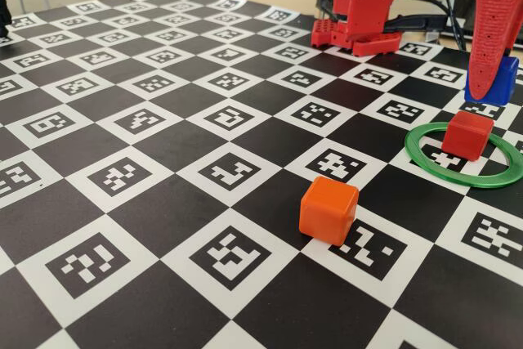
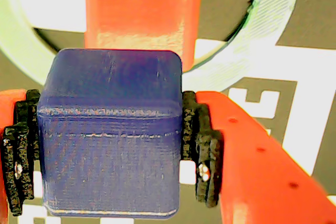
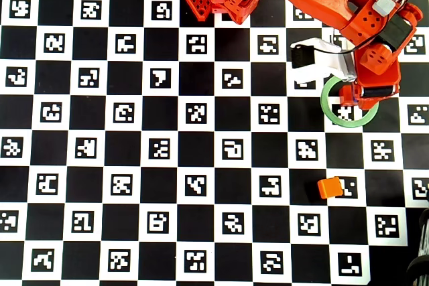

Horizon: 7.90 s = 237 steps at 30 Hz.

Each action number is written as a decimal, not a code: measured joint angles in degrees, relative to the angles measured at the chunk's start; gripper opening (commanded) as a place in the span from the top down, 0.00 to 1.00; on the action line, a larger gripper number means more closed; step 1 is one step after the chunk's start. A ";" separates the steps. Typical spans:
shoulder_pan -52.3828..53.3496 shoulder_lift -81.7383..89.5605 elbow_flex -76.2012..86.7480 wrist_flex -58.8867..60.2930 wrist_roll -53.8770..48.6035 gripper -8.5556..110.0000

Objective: Grab the red cube then put it in the green circle then put the blue cube on top and finally the orange cube on top

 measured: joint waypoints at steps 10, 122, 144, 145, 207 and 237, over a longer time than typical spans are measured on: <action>-0.09 0.00 1.05 -0.79 -0.18 0.91; 5.71 -3.34 -24.96 18.37 -8.26 0.59; 18.11 -30.15 -51.86 18.46 -16.17 0.59; 18.37 -30.41 -51.86 17.75 -16.35 0.59; 22.76 -51.50 -66.45 13.45 -33.57 0.61; 22.76 -51.50 -66.45 14.15 -34.80 0.81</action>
